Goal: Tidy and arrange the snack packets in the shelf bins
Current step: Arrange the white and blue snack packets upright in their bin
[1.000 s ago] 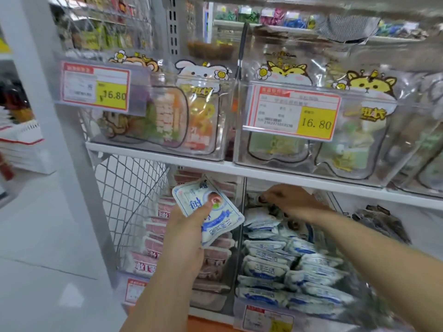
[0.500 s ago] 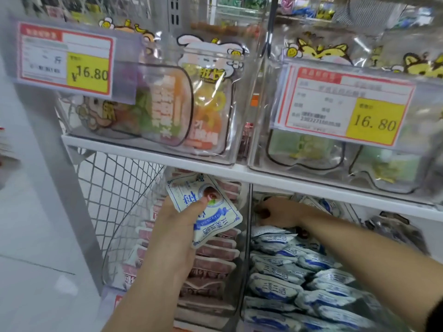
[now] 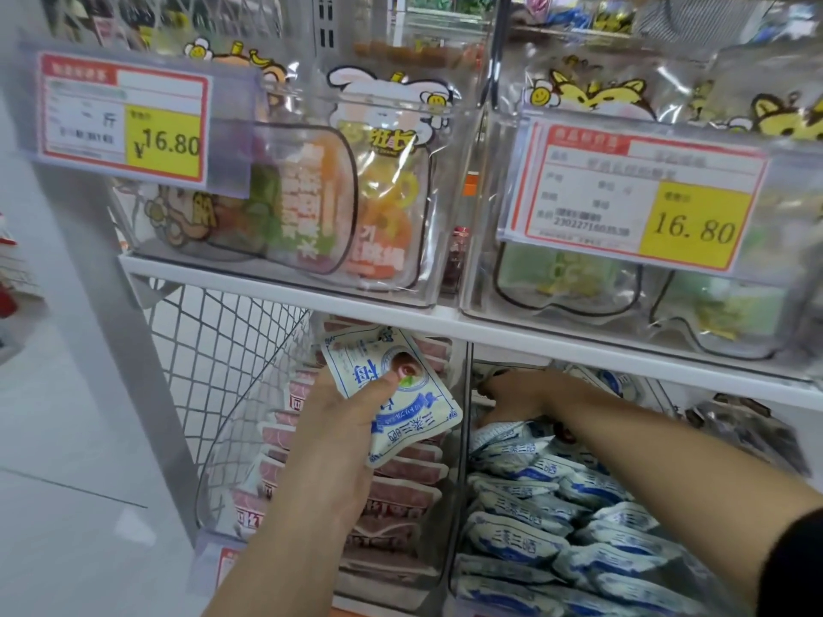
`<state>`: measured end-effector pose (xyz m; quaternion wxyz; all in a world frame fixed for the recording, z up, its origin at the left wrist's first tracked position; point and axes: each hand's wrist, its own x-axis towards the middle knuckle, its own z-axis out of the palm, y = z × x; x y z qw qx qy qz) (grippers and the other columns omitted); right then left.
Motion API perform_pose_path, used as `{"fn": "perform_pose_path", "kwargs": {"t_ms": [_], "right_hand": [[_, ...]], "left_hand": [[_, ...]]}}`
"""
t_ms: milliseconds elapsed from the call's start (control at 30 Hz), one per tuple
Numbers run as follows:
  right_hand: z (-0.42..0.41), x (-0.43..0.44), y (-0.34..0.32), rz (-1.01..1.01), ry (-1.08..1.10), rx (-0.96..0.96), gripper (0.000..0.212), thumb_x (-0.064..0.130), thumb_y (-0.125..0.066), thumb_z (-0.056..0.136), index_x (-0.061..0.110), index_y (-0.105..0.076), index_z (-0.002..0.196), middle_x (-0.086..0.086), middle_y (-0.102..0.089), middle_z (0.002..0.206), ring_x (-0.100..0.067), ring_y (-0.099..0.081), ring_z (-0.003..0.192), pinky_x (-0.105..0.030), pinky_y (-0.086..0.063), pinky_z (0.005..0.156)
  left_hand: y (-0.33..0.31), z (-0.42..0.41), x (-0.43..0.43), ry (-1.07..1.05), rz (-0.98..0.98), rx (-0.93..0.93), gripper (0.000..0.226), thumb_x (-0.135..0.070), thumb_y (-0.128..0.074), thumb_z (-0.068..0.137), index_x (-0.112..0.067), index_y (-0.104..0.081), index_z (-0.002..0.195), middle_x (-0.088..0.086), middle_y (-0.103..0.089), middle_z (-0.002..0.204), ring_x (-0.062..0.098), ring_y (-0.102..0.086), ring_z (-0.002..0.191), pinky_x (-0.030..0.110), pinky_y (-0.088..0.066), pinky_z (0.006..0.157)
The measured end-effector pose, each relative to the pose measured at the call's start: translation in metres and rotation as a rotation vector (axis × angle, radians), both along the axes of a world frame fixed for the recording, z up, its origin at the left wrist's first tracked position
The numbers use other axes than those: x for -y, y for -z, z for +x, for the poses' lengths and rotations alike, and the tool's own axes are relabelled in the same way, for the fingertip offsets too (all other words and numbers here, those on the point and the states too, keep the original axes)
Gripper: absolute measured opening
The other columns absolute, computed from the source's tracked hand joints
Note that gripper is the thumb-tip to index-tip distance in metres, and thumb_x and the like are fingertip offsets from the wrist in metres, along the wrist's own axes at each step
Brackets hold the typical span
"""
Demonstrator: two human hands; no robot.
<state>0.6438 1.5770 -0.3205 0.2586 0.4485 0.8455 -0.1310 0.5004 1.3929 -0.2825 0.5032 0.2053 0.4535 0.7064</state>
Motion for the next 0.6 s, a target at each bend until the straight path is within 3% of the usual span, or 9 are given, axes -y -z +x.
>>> {"fn": "perform_pose_path", "kwargs": {"t_ms": [133, 267, 300, 367, 400, 433, 500, 600], "right_hand": [[0.0011, 0.0026, -0.0008, -0.016, 0.017, -0.042, 0.080, 0.055, -0.054, 0.087, 0.010, -0.027, 0.148, -0.007, -0.037, 0.150, -0.025, -0.039, 0.134, -0.031, -0.033, 0.104], [0.0040, 0.0065, -0.0006, -0.037, 0.044, -0.133, 0.071, 0.045, -0.057, 0.090, 0.009, -0.033, 0.145, -0.008, -0.043, 0.144, -0.023, -0.044, 0.129, -0.030, -0.036, 0.103], [0.0048, 0.0064, 0.0000, -0.025, 0.043, -0.147, 0.059, 0.042, -0.057, 0.091, 0.010, -0.044, 0.138, -0.006, -0.052, 0.134, -0.020, -0.051, 0.120, -0.025, -0.040, 0.096], [0.0067, 0.0049, 0.0008, -0.024, 0.036, -0.168, 0.022, 0.039, -0.058, 0.091, 0.017, -0.059, 0.093, 0.005, -0.055, 0.087, -0.007, -0.053, 0.076, -0.014, -0.039, 0.067], [0.0059, 0.0054, -0.0002, -0.022, 0.039, -0.178, 0.027, 0.038, -0.059, 0.090, 0.017, -0.052, 0.075, 0.007, -0.046, 0.071, -0.005, -0.043, 0.061, -0.014, -0.033, 0.056], [0.0057, 0.0068, -0.0018, -0.015, 0.042, -0.188, 0.034, 0.039, -0.060, 0.089, 0.014, -0.050, 0.069, 0.005, -0.042, 0.066, -0.007, -0.039, 0.056, -0.018, -0.031, 0.052], [0.0063, 0.0079, -0.0029, -0.006, 0.041, -0.192, 0.039, 0.041, -0.062, 0.087, 0.003, -0.061, 0.079, -0.002, -0.048, 0.068, -0.014, -0.044, 0.058, -0.024, -0.034, 0.055], [0.0069, 0.0079, -0.0045, -0.011, 0.019, -0.181, 0.041, 0.041, -0.062, 0.085, 0.000, -0.063, 0.089, -0.007, -0.057, 0.079, -0.018, -0.053, 0.069, -0.029, -0.041, 0.065]], "left_hand": [[0.0009, -0.0006, -0.0005, 0.006, -0.004, -0.010, 0.020, -0.005, -0.061, 0.084, -0.016, -0.060, 0.100, 0.007, -0.075, 0.086, 0.021, -0.072, 0.071, 0.031, -0.058, 0.055], [0.0009, -0.0028, -0.0011, 0.001, -0.006, -0.001, 0.019, -0.002, -0.059, 0.086, -0.014, -0.061, 0.101, 0.010, -0.074, 0.086, 0.021, -0.072, 0.069, 0.029, -0.057, 0.051], [0.0010, -0.0032, -0.0011, 0.002, -0.010, -0.001, 0.019, -0.003, -0.059, 0.087, -0.014, -0.060, 0.101, 0.010, -0.074, 0.086, 0.021, -0.072, 0.069, 0.028, -0.057, 0.051], [0.0020, -0.0038, -0.0011, 0.003, -0.012, -0.002, 0.019, -0.004, -0.059, 0.087, -0.015, -0.060, 0.102, 0.009, -0.075, 0.085, 0.020, -0.072, 0.068, 0.029, -0.058, 0.052], [0.0025, -0.0039, -0.0013, 0.001, -0.008, 0.001, 0.019, -0.004, -0.059, 0.086, -0.015, -0.060, 0.102, 0.008, -0.075, 0.084, 0.020, -0.072, 0.068, 0.029, -0.058, 0.052], [0.0024, -0.0038, -0.0013, -0.001, -0.006, 0.004, 0.019, -0.004, -0.060, 0.086, -0.015, -0.060, 0.101, 0.008, -0.075, 0.084, 0.020, -0.072, 0.068, 0.029, -0.058, 0.052], [0.0017, -0.0034, -0.0013, -0.003, -0.001, 0.005, 0.019, -0.003, -0.060, 0.085, -0.015, -0.060, 0.100, 0.008, -0.075, 0.084, 0.019, -0.072, 0.067, 0.030, -0.058, 0.053], [0.0017, -0.0033, -0.0017, 0.000, 0.003, 0.007, 0.019, -0.002, -0.059, 0.086, -0.016, -0.060, 0.099, 0.007, -0.075, 0.083, 0.019, -0.072, 0.066, 0.031, -0.058, 0.055]]}}
